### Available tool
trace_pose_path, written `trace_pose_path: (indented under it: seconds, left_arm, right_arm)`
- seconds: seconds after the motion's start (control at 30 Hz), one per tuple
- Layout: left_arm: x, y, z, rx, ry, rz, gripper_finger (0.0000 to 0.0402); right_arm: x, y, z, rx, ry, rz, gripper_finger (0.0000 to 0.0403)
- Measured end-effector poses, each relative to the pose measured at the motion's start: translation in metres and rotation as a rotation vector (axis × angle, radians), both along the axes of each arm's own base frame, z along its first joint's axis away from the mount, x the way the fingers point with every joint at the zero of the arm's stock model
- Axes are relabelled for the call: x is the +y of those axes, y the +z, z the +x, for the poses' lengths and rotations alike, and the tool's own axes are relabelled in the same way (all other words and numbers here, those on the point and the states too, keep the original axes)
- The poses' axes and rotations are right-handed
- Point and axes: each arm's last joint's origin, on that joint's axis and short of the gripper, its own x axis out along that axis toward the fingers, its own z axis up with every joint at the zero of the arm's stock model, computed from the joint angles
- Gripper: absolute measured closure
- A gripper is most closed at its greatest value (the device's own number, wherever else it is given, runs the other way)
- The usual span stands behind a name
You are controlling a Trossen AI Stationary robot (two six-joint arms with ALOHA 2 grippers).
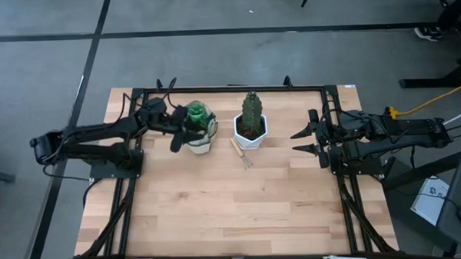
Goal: Pick & Place Garden tools in Gardening bag
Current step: Put the brown hand rake into the brown gardening bag
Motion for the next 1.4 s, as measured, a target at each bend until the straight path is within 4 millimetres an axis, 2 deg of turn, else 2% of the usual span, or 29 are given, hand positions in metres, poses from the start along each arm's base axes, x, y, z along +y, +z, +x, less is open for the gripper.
trace_pose_path:
  seconds: [0.2, 0.43, 0.63, 0.77, 1.03, 1.4]
  left_arm:
    - [-0.016, 0.017, 0.011, -0.050, -0.122, 0.153, 0.0203]
    - [-0.041, 0.026, 0.021, -0.079, -0.202, 0.300, 0.0203]
    - [-0.069, 0.030, 0.031, -0.010, -0.205, 0.487, 0.0203]
    - [-0.091, 0.026, 0.044, 0.081, -0.230, 0.596, 0.0203]
    - [-0.122, 0.014, 0.093, 0.263, -0.222, 0.819, 0.0203]
    - [-0.137, -0.010, 0.164, 0.377, -0.264, 1.026, 0.0203]
  right_arm:
    - [0.000, 0.000, 0.000, 0.000, 0.000, 0.000, 0.0231]
    - [0.000, 0.000, 0.000, 0.000, 0.000, 0.000, 0.0231]
    - [0.000, 0.000, 0.000, 0.000, 0.000, 0.000, 0.0231]
    - [0.000, 0.000, 0.000, 0.000, 0.000, 0.000, 0.0231]
    - [0.000, 0.000, 0.000, 0.000, -0.001, 0.000, 0.0231]
    - [0.000, 0.000, 0.000, 0.000, 0.000, 0.000, 0.0231]
